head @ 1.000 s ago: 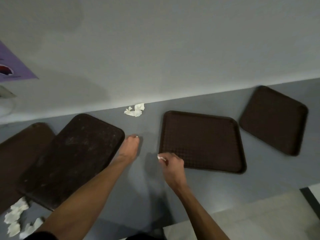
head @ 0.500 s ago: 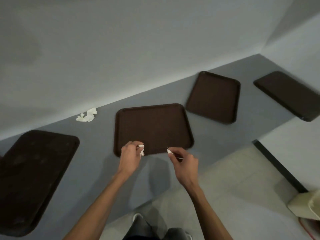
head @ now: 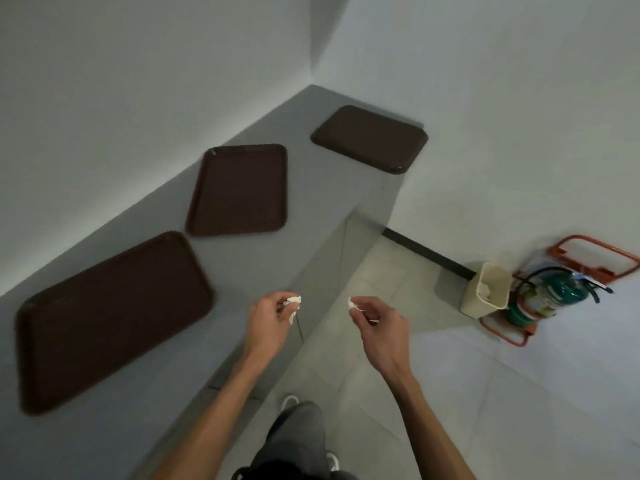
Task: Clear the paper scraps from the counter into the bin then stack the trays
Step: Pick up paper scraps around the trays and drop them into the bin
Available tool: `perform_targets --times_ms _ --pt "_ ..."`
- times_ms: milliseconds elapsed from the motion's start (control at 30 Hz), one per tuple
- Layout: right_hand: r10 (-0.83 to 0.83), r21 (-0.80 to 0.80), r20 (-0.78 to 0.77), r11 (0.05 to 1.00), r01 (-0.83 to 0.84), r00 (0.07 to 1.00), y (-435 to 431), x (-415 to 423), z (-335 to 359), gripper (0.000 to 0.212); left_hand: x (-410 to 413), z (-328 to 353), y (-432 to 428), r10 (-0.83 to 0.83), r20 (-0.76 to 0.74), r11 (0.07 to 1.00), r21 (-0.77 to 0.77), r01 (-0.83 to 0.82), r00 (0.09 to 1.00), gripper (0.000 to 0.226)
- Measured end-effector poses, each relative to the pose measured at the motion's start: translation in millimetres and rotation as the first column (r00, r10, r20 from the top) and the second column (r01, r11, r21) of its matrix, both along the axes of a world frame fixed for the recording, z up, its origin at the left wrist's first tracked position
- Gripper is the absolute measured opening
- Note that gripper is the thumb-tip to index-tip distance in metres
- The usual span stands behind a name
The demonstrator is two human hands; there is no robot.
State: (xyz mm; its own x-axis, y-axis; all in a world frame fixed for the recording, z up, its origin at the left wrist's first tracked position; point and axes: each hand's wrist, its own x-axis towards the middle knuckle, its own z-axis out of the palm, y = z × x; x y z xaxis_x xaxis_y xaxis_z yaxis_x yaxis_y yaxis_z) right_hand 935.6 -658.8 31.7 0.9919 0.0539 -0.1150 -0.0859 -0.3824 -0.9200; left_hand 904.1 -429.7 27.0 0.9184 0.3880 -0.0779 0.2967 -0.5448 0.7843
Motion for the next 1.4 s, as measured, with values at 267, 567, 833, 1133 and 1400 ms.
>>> perform_targets --times_ms 267,567,833,1133,1400 --pt "-0.311 -0.062 -0.011 0.949 0.31 0.95 -152 84 -21 0.014 136 -24 -151 -0.27 -0.068 0.963 0.0 0.271 0.96 0.005" --pt "-0.474 -0.158 -0.095 0.876 0.456 0.876 -295 210 -47 0.016 304 -62 -317 -0.461 -0.096 0.886 -0.009 0.463 0.882 0.007" --pt "-0.539 -0.238 -0.139 0.832 0.501 0.831 -407 308 -79 0.018 405 -98 -428 -0.578 -0.161 0.812 -0.016 0.583 0.8 0.008" --pt "-0.51 -0.331 -0.269 0.845 0.419 0.817 -528 409 -206 0.017 483 -183 -548 -0.498 -0.246 0.867 -0.132 0.48 0.832 0.005" --pt "-0.338 -0.436 -0.406 0.888 0.146 0.849 -622 501 -378 0.016 536 -360 -665 -0.25 -0.407 0.961 -0.213 0.175 0.879 0.01"
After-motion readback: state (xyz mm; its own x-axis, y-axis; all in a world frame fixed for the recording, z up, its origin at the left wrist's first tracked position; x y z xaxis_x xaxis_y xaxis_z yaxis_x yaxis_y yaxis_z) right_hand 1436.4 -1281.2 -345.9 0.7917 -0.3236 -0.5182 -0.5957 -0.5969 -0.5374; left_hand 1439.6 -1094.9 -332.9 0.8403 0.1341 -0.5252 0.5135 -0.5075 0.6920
